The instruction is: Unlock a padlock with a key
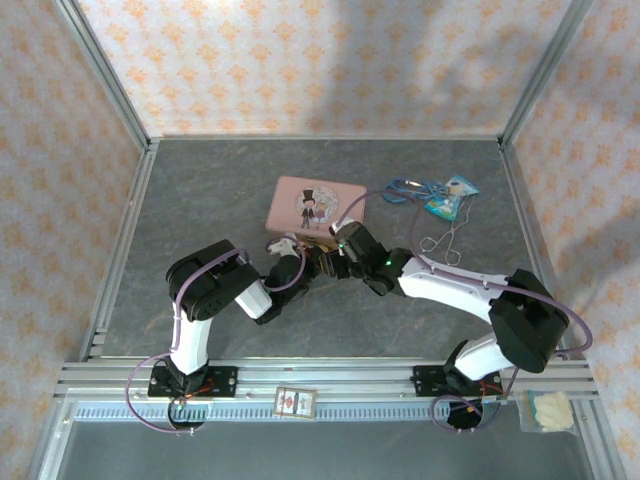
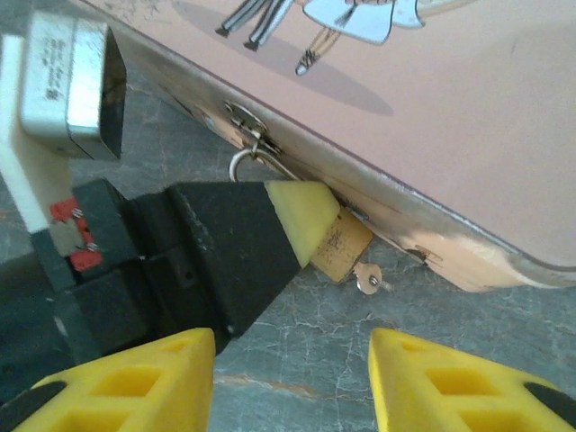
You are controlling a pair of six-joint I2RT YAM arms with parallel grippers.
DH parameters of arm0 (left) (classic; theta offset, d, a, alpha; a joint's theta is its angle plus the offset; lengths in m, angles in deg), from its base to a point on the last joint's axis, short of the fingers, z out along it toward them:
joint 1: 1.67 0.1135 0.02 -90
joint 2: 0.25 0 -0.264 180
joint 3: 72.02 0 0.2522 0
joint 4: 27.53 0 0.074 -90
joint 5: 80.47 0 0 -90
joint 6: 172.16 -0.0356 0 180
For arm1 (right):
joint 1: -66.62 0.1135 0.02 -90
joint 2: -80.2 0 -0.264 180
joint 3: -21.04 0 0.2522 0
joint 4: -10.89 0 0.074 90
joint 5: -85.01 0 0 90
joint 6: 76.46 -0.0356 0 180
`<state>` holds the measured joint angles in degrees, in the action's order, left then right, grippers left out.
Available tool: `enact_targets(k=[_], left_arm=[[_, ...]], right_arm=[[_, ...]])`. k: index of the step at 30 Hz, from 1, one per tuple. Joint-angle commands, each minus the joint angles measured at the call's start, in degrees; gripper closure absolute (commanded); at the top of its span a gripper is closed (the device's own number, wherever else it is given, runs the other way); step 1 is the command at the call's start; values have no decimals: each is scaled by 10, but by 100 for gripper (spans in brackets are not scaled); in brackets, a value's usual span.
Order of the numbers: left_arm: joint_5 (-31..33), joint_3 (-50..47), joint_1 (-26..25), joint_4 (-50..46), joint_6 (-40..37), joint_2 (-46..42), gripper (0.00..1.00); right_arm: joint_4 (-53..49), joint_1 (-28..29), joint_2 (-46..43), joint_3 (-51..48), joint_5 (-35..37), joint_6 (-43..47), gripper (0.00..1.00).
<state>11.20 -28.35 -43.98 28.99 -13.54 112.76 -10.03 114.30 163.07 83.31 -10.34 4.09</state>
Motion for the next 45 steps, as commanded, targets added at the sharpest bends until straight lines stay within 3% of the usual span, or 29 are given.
enact_targets(k=[1, 6, 12, 21, 28, 34, 38, 45], left_arm=[[-50, -18, 14, -44, 16, -1, 100], [-137, -16, 30, -90, 12, -33, 100], [-214, -4, 54, -154, -20, -76, 100], [-250, 32, 69, -255, -86, -102, 100], [-256, 30, 70, -237, -76, -101, 100], [-271, 20, 72, -208, -53, -104, 100], [-282, 21, 72, -217, -55, -111, 100], [-302, 20, 77, -206, -48, -112, 100]], right_arm=[[34, -19, 1, -34, -59, 3, 53], [36, -22, 10, -44, -110, 44, 64], [1, -22, 34, -36, -72, 75, 69], [1, -22, 71, -15, -22, 107, 71], [30, -20, 100, -7, -32, 115, 70], [50, -18, 117, -6, 9, 126, 71], [74, -17, 111, -10, 35, 130, 75], [85, -17, 109, -15, 33, 136, 97]])
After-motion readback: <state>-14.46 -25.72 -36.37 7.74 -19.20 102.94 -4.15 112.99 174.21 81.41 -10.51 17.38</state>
